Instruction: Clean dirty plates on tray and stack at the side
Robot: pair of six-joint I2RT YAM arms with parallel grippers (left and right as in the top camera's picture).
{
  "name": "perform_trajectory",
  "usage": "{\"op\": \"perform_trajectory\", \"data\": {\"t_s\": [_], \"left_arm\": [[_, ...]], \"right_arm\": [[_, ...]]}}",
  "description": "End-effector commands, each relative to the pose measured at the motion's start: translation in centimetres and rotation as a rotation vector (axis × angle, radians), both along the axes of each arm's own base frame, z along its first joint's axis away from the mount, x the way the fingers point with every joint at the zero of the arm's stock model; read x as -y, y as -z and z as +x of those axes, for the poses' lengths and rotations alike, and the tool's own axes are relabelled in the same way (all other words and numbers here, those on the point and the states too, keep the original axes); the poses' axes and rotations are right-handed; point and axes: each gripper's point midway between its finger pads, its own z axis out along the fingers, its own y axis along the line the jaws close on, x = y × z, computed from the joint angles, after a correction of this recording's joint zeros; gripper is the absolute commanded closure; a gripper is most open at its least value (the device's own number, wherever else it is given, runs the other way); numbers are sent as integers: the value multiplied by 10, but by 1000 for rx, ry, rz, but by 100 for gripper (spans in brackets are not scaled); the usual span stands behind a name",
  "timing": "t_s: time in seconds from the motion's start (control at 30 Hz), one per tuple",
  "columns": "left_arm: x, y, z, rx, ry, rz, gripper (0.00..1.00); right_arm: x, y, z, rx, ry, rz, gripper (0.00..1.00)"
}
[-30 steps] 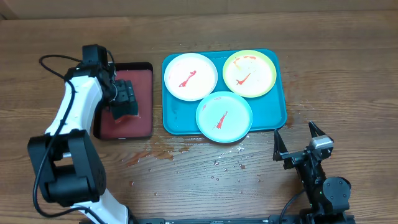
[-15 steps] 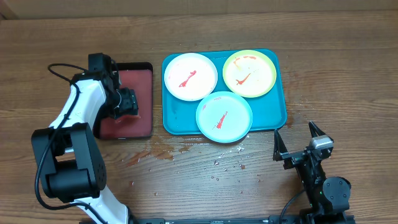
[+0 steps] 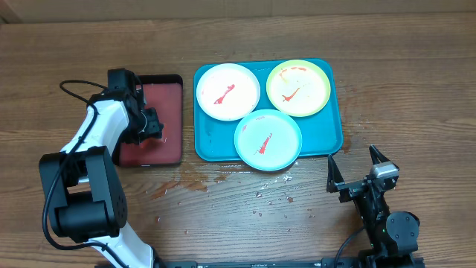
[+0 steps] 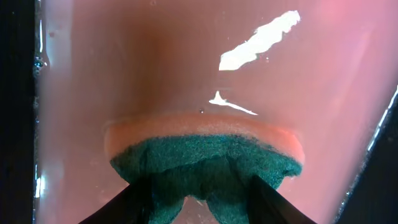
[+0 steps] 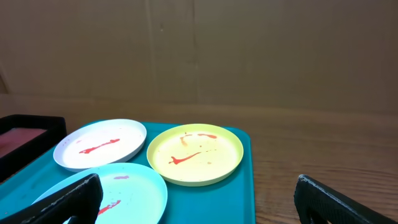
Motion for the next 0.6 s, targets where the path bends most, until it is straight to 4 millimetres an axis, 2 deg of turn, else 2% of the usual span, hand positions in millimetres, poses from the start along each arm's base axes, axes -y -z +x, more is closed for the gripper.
{"op": "perform_trajectory", "data": {"t_s": [0.0,0.23,0.37,0.47,0.57], "left_arm": [[2,13,-7,-22,-3,-10,54],[2,21,-8,-7,-2,-9,61],[2,28,-12,-7,-3,-9,75],[2,28,-12,-6,-3,-8,96],[2,28,-12,-6,-2,-9,96]], "right_arm": [[2,2,0,4,7,0,0],[1,2,0,4,7,-1,0],[2,2,0,4,7,0,0],[1,2,0,4,7,-1,0],[2,2,0,4,7,-1,0]]}}
